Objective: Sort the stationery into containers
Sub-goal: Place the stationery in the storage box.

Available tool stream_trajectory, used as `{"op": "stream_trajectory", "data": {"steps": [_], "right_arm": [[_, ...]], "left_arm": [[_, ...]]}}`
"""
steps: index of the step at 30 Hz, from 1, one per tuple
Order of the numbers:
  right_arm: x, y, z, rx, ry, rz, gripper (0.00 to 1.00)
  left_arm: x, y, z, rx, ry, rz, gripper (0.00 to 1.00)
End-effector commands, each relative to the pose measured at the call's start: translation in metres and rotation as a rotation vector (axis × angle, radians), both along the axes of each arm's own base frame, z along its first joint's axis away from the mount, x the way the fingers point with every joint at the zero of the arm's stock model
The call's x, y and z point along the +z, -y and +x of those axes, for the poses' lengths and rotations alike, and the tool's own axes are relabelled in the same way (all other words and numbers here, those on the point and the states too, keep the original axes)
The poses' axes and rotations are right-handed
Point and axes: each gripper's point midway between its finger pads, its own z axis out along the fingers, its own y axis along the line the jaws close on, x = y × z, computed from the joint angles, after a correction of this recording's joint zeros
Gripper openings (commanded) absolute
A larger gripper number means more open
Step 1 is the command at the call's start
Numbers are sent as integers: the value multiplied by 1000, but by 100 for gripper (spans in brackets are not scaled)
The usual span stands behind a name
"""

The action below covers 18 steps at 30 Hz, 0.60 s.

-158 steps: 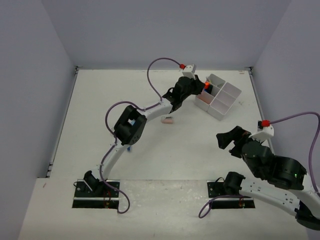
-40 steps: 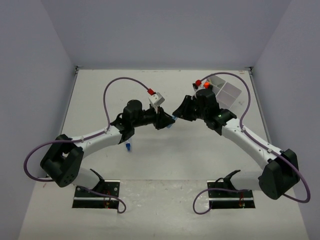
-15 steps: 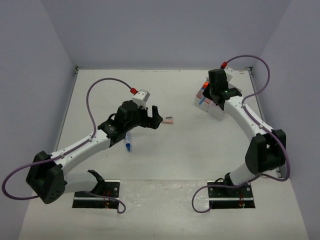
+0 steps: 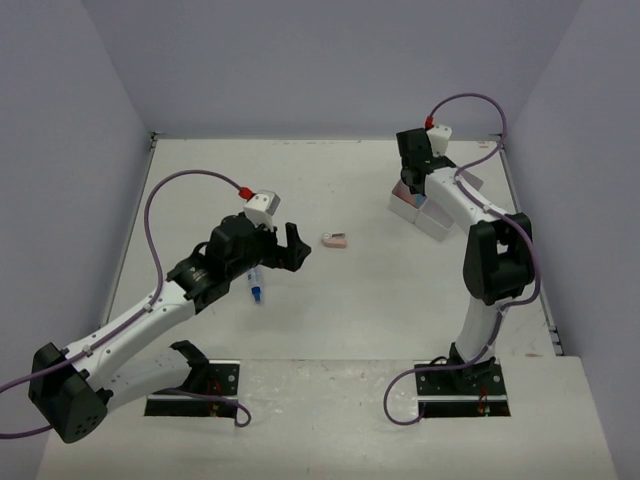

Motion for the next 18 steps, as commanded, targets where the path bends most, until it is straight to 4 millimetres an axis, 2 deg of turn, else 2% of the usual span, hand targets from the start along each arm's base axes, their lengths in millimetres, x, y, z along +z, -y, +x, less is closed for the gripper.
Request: {"op": "stream_trajectory", "data": {"steps": [1, 4, 6, 9, 13, 18], "right_arm": [[19, 10, 11, -28, 38, -69, 1], [11, 5, 11, -15, 13, -77, 17], [9, 2, 11, -5, 2, -75, 38], [13, -12, 13, 23, 1, -84, 55], [26, -32, 18, 62, 20, -67, 59], [47, -58, 14, 133, 47, -24, 59]], "left_arm": [[-13, -5, -6, -4, -23, 33, 100], [-16, -4, -6, -10, -28, 40, 100], [-16, -4, -6, -12, -26, 42, 100], [-17, -6, -5, -8, -23, 48, 100], [-24, -14, -3, 43, -43, 71, 100], [-33, -35, 5, 197, -102, 125, 100]]}}
